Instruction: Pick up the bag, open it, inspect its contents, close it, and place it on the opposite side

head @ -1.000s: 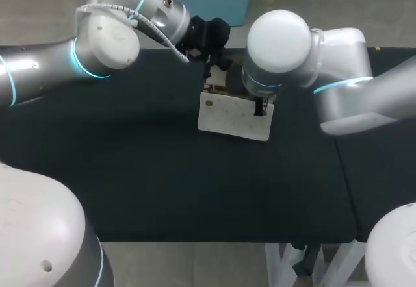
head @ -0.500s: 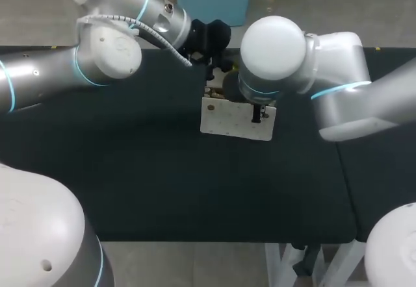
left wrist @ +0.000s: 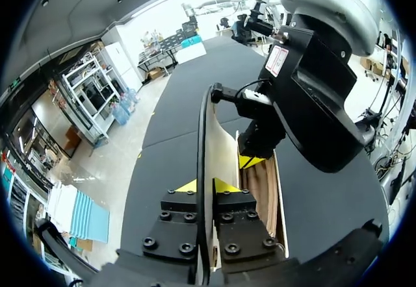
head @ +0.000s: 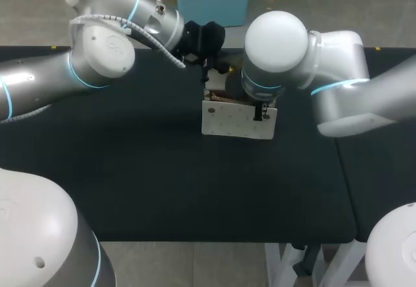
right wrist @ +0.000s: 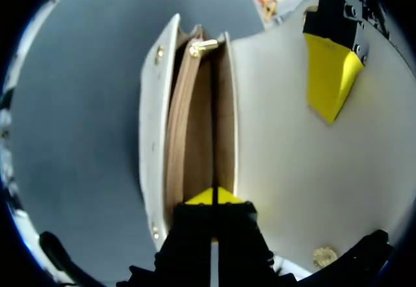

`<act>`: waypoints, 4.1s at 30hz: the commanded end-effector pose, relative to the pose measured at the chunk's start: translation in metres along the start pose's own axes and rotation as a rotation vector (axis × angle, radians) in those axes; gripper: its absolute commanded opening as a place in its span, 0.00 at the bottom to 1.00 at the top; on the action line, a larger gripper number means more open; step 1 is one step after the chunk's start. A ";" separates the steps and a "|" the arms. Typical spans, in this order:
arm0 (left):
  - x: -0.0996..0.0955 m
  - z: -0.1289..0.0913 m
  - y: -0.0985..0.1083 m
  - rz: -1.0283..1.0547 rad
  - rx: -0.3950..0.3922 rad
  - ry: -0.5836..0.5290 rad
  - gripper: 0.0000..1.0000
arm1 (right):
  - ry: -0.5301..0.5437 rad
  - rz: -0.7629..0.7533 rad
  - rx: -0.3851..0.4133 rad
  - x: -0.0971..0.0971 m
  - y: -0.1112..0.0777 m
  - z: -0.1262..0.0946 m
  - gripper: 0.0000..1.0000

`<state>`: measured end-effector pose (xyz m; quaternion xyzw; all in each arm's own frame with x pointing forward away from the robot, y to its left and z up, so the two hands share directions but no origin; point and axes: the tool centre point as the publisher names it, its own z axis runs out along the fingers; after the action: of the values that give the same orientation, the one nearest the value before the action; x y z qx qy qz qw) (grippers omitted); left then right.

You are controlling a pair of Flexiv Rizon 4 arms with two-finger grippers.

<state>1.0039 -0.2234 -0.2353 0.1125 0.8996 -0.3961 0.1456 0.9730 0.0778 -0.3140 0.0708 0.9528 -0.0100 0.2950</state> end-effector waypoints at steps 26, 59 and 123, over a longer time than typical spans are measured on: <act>-0.001 -0.001 0.006 -0.012 0.038 -0.031 0.00 | 0.198 -0.015 0.023 0.028 0.004 0.019 0.49; -0.002 -0.002 0.006 -0.020 0.044 -0.017 0.00 | 0.188 0.004 0.013 0.027 0.003 0.016 1.00; -0.008 0.036 0.046 0.030 -0.029 -0.013 0.00 | -0.195 -0.003 -0.067 0.031 0.002 -0.091 0.00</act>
<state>1.0341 -0.2187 -0.2812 0.1226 0.9059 -0.3754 0.1528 0.8965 0.0952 -0.2492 0.0634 0.9249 0.0032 0.3748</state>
